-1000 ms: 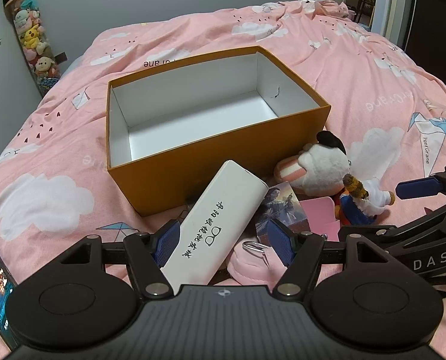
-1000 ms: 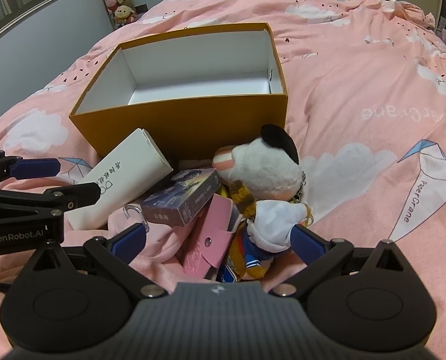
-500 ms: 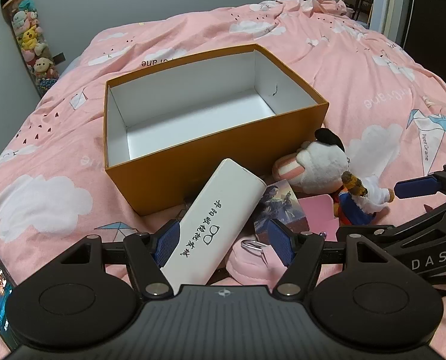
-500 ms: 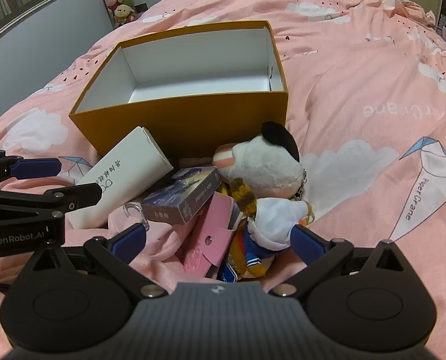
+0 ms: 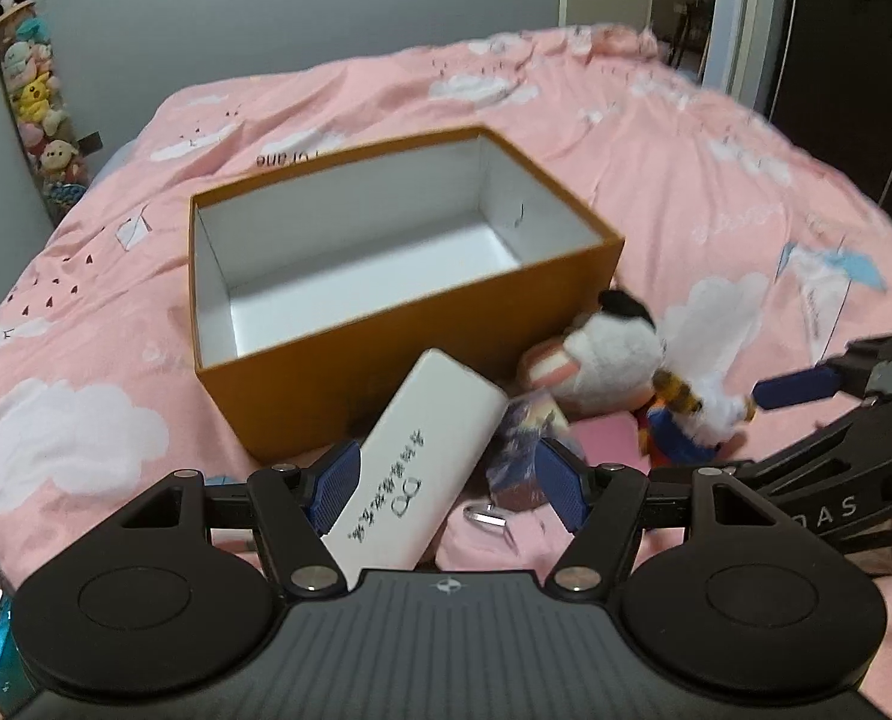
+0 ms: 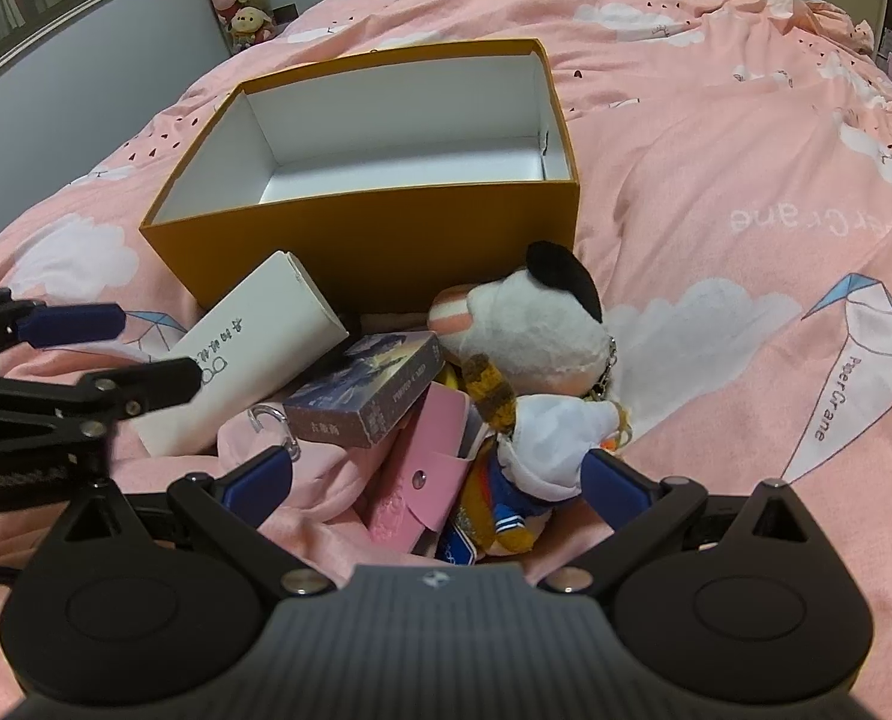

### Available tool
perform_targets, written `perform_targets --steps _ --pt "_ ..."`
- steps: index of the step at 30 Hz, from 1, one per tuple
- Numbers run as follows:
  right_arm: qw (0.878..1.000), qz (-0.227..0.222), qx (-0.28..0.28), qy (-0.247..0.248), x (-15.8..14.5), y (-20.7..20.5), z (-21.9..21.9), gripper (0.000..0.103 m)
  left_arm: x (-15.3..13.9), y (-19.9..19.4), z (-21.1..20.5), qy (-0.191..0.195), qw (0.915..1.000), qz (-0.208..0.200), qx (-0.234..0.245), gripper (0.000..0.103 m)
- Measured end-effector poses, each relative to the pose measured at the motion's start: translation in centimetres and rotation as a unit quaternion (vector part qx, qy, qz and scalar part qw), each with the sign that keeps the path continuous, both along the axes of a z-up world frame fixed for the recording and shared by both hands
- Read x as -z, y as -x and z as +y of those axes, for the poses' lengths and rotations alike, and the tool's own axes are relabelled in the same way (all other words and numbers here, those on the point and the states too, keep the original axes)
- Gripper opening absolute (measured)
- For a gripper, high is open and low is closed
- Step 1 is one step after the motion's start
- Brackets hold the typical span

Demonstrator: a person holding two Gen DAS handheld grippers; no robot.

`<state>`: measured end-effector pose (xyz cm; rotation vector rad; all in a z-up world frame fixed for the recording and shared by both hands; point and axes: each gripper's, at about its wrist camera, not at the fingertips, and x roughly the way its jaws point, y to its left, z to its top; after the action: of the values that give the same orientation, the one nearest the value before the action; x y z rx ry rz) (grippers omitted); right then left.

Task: Organize objects
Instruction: 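Move the left tool to the white text box and close on it, then lift the white text box with the left tool while the right tool approaches the pile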

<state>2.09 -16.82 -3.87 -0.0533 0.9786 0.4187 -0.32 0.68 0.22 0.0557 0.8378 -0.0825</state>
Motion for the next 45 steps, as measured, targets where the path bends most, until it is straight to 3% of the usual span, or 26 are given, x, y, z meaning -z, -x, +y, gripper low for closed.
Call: perform_targets --steps 3,9,12,16,23,31,39,45 --pt "1.0 -0.004 -0.007 -0.002 -0.3 -0.2 0.0 0.102 -0.1 -0.3 1.0 -0.004 0.9999 -0.005 -0.013 0.086" --pt "1.0 -0.022 -0.017 0.005 -1.2 -1.5 0.5 0.102 0.9 -1.3 0.4 -0.093 0.9943 0.001 0.052 0.088" --pt "0.999 -0.024 -0.03 0.008 -1.2 -2.5 1.1 0.102 2.3 -1.9 -0.1 -0.111 0.9901 0.008 0.086 0.088" --pt "0.999 -0.023 -0.037 0.009 -0.9 -3.6 1.8 0.102 4.2 -3.2 0.1 -0.088 0.9915 0.037 0.089 0.088" --pt "1.0 -0.01 -0.028 0.005 -0.2 -5.1 1.9 0.102 6.6 -4.7 -0.1 -0.094 0.9896 0.067 0.086 0.088" --pt "1.0 0.0 -0.031 0.001 0.6 -6.4 2.3 0.102 7.6 -4.9 -0.4 -0.111 0.9885 0.071 0.074 0.082" --pt "0.999 0.001 -0.035 0.001 0.9 -6.8 2.9 0.102 7.4 -4.5 0.4 -0.082 0.9926 0.066 0.062 0.077" --pt "0.999 -0.002 -0.036 0.003 0.9 -6.6 3.0 0.102 6.1 -3.9 2.5 -0.03 0.9976 0.058 0.022 0.076"
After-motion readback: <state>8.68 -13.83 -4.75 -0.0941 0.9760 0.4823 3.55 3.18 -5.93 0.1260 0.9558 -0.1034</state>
